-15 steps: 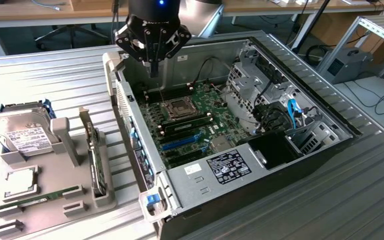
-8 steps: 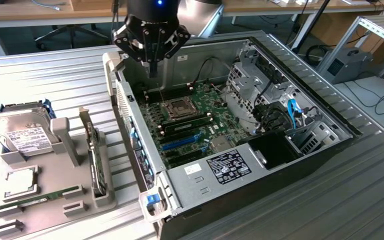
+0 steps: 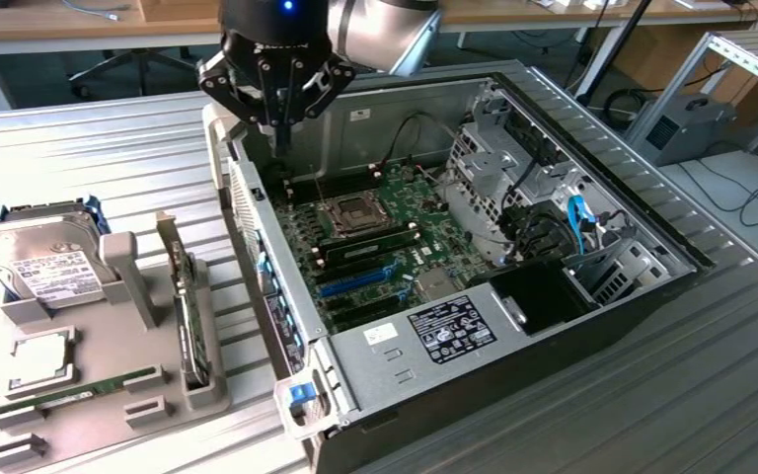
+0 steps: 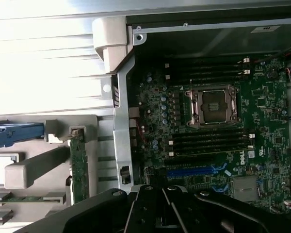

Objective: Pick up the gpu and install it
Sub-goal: 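Reach for the gpu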

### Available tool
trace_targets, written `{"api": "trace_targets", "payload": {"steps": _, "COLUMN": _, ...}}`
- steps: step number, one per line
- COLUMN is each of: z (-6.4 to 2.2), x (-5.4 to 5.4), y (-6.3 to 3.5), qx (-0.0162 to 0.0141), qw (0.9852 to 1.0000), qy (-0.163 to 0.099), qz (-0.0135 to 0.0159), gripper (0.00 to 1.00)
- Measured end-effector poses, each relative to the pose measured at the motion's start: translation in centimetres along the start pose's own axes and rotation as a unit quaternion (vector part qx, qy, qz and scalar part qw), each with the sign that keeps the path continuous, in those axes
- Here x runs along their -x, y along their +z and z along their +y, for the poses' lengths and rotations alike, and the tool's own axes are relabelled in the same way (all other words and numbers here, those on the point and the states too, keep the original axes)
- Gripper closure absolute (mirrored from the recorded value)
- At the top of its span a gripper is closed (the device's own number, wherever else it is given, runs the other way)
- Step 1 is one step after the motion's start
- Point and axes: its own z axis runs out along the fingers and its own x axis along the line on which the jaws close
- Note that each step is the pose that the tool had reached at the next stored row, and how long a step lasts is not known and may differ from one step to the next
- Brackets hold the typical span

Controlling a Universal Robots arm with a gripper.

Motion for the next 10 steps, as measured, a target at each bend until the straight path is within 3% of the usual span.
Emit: {"api": "trace_targets", "payload": {"steps": 10, "z": -0.05, "x": -0.61, "y": -0.02, "qx": 0.0000, "qw": 1.0000, "qy": 0.000, "qz": 0.0000, "gripper": 0.89}}
